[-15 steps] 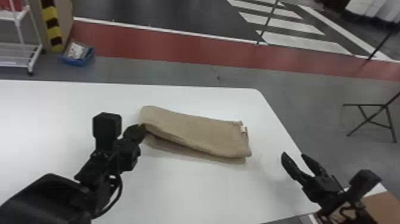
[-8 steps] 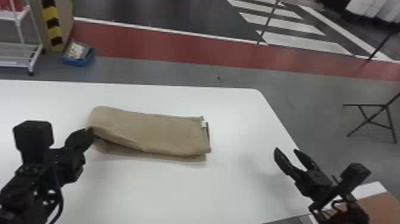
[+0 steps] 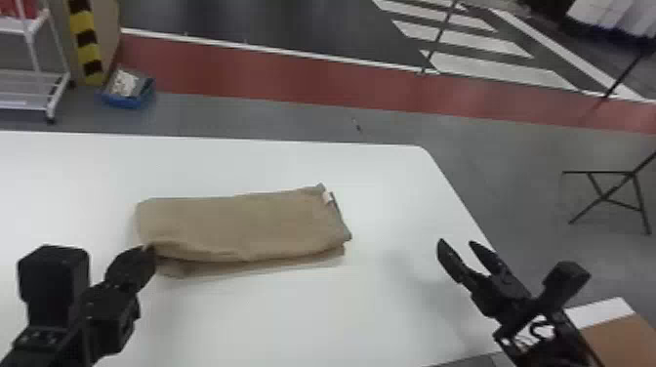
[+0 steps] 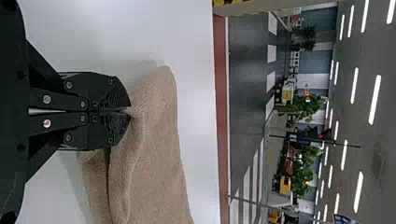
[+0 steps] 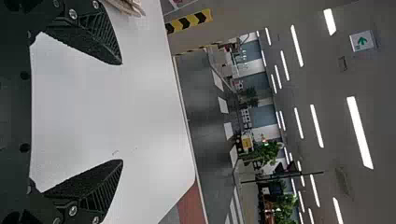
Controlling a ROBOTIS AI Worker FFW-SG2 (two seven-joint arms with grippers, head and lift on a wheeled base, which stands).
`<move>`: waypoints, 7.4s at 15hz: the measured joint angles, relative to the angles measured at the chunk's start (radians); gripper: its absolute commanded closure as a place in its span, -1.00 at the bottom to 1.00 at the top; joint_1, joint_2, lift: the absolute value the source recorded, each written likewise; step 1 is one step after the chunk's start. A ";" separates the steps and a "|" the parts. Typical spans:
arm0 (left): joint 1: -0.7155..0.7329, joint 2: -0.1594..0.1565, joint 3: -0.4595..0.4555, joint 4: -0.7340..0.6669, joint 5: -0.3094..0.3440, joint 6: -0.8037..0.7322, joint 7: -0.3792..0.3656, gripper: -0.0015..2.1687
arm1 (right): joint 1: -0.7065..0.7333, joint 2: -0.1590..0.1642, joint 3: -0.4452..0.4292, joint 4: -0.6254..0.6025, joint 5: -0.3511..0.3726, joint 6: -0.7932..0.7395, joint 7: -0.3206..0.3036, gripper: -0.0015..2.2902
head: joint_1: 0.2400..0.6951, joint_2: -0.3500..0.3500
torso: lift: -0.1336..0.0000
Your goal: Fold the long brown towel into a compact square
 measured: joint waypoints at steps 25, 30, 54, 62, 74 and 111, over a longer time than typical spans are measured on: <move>-0.386 -0.143 -0.205 0.384 -0.054 -0.089 -0.027 -0.32 | -0.125 0.105 0.342 -0.317 0.221 0.546 -0.089 -0.59 | 1.00 -0.72 | -0.86; -0.331 -0.105 -0.160 0.309 -0.052 -0.089 -0.024 -0.34 | -0.092 0.106 0.376 -0.326 0.256 0.539 -0.109 -0.59 | 1.00 -0.62 | -0.86; -0.031 0.071 -0.104 0.049 -0.249 -0.055 -0.092 -0.49 | -0.047 0.106 0.201 -0.236 0.110 0.488 -0.044 -0.73 | 1.00 -0.71 | -0.86; -0.048 0.066 -0.098 0.051 -0.238 -0.056 -0.088 -0.50 | -0.121 0.106 0.313 -0.240 0.167 0.524 -0.063 -0.53 | 1.00 -0.51 | -0.86; -0.051 0.057 -0.072 0.045 -0.205 -0.061 -0.089 -0.50 | -0.112 0.106 0.309 -0.258 0.168 0.533 -0.030 0.47 | 1.00 -0.49 | -0.86; -0.327 -0.117 -0.103 0.303 -0.060 0.078 -0.113 0.87 | -0.266 0.090 0.211 -0.227 0.202 0.818 -0.032 -0.93 | 1.00 -0.73 | -0.86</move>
